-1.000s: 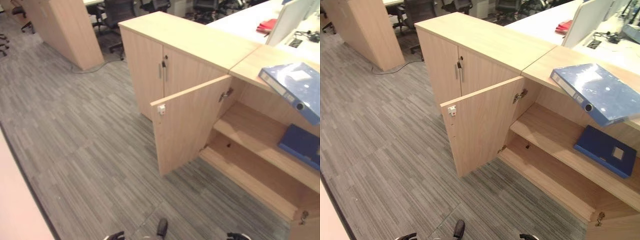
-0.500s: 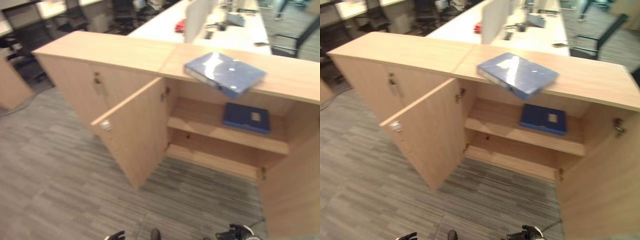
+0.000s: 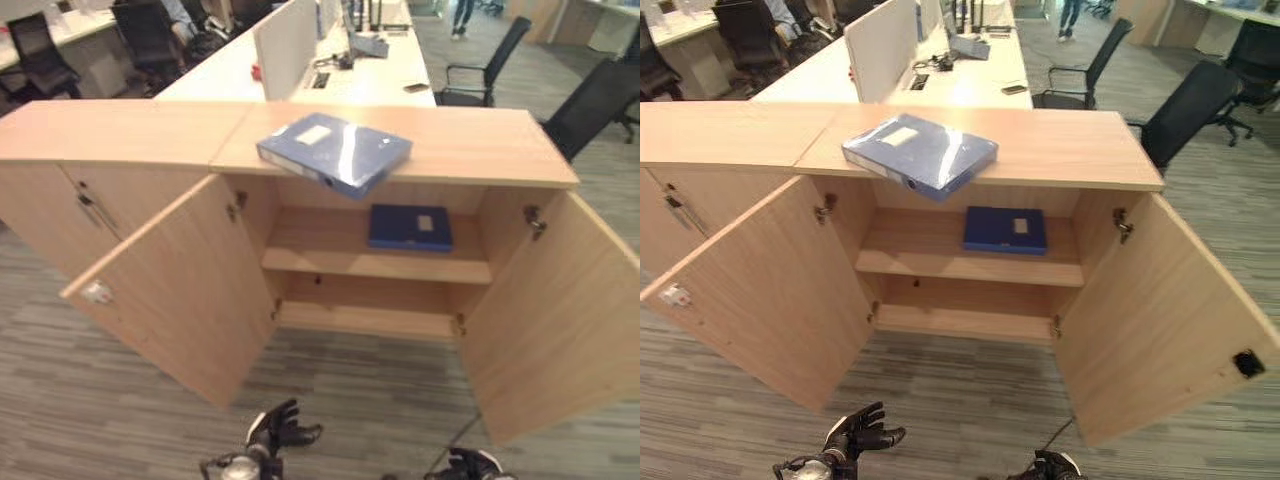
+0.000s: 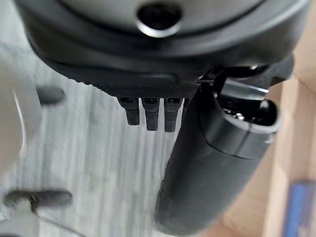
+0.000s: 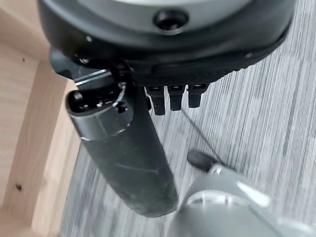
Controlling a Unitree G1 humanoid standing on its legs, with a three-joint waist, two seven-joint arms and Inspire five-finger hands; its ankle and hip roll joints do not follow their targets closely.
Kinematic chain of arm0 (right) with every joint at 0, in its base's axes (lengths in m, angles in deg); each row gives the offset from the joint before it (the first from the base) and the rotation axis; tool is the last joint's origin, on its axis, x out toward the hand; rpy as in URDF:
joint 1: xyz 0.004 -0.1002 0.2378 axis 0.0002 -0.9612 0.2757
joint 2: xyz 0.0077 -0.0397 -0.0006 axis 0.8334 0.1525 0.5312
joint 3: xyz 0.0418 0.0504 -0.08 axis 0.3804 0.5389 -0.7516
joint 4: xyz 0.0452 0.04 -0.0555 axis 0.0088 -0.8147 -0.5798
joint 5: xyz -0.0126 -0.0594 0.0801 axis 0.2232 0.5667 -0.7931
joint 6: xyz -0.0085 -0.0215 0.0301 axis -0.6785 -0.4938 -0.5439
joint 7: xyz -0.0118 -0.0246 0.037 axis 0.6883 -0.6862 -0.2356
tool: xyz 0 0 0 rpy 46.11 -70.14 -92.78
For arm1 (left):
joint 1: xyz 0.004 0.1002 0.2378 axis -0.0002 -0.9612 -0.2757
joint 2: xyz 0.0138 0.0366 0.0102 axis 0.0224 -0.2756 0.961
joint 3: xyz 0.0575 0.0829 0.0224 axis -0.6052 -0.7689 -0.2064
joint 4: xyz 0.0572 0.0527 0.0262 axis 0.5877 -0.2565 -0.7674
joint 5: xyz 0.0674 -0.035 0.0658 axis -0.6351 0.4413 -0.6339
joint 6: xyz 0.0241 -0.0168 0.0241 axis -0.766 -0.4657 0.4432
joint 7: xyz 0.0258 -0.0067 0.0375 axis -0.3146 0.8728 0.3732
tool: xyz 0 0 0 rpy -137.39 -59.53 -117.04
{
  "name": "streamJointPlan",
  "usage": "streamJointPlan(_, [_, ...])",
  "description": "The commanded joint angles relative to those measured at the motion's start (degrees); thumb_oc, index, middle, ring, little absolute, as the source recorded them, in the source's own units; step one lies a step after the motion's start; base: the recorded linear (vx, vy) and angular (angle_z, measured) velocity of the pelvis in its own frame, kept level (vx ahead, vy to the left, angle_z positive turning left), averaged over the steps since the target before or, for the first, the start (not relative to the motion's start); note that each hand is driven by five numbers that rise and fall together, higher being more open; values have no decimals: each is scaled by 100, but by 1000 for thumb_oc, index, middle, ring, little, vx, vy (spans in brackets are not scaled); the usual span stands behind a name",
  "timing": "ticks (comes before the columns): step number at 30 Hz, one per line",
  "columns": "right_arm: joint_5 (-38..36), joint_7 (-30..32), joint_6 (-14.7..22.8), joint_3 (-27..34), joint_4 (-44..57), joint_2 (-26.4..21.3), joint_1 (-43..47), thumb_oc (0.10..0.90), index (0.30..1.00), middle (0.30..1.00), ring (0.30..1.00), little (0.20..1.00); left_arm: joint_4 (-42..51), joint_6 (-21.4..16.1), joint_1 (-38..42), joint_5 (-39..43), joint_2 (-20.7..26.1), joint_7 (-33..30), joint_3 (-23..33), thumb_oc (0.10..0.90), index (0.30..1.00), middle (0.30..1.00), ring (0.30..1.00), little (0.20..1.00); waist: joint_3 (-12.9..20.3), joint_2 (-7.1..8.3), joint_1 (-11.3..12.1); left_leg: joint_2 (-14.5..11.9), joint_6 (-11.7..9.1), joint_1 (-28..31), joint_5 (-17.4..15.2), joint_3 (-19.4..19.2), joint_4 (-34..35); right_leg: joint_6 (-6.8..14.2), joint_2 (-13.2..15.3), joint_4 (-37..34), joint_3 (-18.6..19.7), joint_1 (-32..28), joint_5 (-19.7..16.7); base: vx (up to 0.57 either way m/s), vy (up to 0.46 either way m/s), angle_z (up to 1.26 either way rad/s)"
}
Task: Put the empty folder in the office cabinet
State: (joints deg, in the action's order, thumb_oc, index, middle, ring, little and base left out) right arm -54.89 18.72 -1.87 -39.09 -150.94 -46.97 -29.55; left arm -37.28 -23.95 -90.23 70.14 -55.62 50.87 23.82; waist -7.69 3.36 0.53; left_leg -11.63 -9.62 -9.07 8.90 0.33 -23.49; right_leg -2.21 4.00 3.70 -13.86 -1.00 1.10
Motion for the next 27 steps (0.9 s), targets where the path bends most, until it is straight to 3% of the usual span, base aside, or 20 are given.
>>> streamJointPlan(1, [-82, 52, -1, -141, -105, -333, 198, 800, 900, 900, 900, 900, 874, -204, 177, 163, 275, 58, 70, 800, 900, 900, 900, 900, -152, 47, 60, 840, 809, -176, -1353, -161, 14, 385, -22, -137, 82, -276, 467, 159, -3, -9])
streamJointPlan(4, [-12, 51, -5, -106, -154, -379, 193, 800, 900, 900, 900, 900, 1158, -223, 129, 154, 341, 62, 94, 800, 900, 900, 900, 900, -132, -17, 162, 1037, 679, -359, -925, 160, 878, 404, -100, -277, 225, -433, 510, 202, 49, -8])
streamJointPlan(5, [3, 65, 5, -91, -195, -382, 176, 800, 900, 900, 900, 900, 1264, -236, 104, 142, 342, 86, 86, 800, 900, 900, 900, 900, -151, -118, 241, 1109, 564, -394, -442, 443, 1710, 409, -218, -369, 360, -617, 579, 276, 93, -22])
streamJointPlan(7, [17, 67, 22, -50, -207, -379, 163, 800, 900, 900, 900, 900, 1393, -247, 47, 135, 356, 96, 112, 800, 900, 900, 900, 900, -165, -193, 307, 1187, 518, -524, -278, 633, 1999, 441, -247, -406, 496, -786, 629, 265, 105, -25])
streamJointPlan(11, [197, 46, 25, -9, -310, -289, 49, 800, 900, 900, 900, 900, 1493, -277, -64, -7, 383, 101, 152, 800, 900, 900, 900, 900, 36, -276, 328, 1207, 561, -158, -197, 784, 2452, 568, -179, -495, 665, -962, 722, 230, 128, -45])
streamJointPlan(17, [393, -12, 0, -32, -418, -136, 36, 800, 900, 900, 900, 900, 1737, -305, -223, -91, 474, 86, 295, 800, 900, 900, 900, 900, 273, -266, 424, 1333, 759, 177, -310, 496, 2724, 833, 155, -483, 704, -953, 701, 212, 181, -33])
streamJointPlan(18, [467, -35, -22, -19, -449, -81, 48, 800, 900, 900, 900, 900, 1878, -305, -288, -141, 521, 87, 355, 800, 900, 900, 900, 900, 347, -281, 464, 1435, 862, 306, -425, 410, 2751, 976, 340, -265, 631, -882, 659, 117, 132, -12])
streamJointPlan(19, [468, -35, -22, -20, -449, -78, 46, 800, 900, 900, 900, 900, 1885, -301, -294, -142, 525, 87, 356, 800, 900, 900, 900, 900, 348, -274, 470, 1441, 867, 309, -429, 401, 2749, 981, 349, -252, 639, -877, 670, 227, 289, 2])
streamJointPlan(20, [522, -96, -31, 5, -435, -52, 57, 800, 900, 900, 900, 900, 2112, -285, -363, -250, 613, 82, 440, 800, 900, 900, 900, 900, 387, -318, 519, 1546, 994, 499, -573, 297, 2789, 1156, 595, 384, 523, -669, 549, 144, 216, -5])
streamJointPlan(21, [523, -94, -33, 12, -412, -48, 77, 800, 900, 900, 900, 900, 2289, -283, -396, -302, 679, 78, 468, 800, 900, 900, 900, 900, 375, -344, 523, 1577, 1044, 568, -622, 261, 2793, 1192, 716, 759, 459, -524, 347, 173, 282, -12])
streamJointPlan(22, [505, -101, -40, 17, -356, -52, 117, 800, 900, 900, 900, 900, 2531, -285, -451, -357, 793, 86, 519, 800, 900, 900, 900, 900, 338, -372, 527, 1621, 1102, 635, -655, 237, 2791, 1207, 852, 1175, 398, -331, 29, 92, 175, -19])
streamJointPlan(25, [465, -82, -40, -5, -246, -8, 147, 800, 900, 900, 900, 900, 3029, -268, -557, -472, 927, 70, 669, 800, 900, 900, 900, 900, 306, -446, 548, 1615, 1151, 763, -739, 201, 2793, 1115, 1013, 1631, 189, -73, -81, 72, 96, -20])
streamJointPlan(26, [414, -72, -34, -38, -155, 31, 217, 800, 900, 900, 900, 900, 3467, -325, -613, -534, 978, 30, 826, 800, 900, 900, 900, 900, 270, -506, 521, 1566, 1142, 860, -782, 261, 2827, 962, 882, 1407, 49, 139, 117, 60, -17, -21])
streamJointPlan(27, [324, -56, -13, -60, -73, 44, 291, 800, 900, 900, 900, 900, 3653, -391, -607, -559, 1035, -37, 896, 800, 900, 900, 900, 900, 182, -524, 451, 1577, 1140, 905, -792, 344, 2816, 878, 619, 1184, 170, 346, 246, 65, -37, -8])
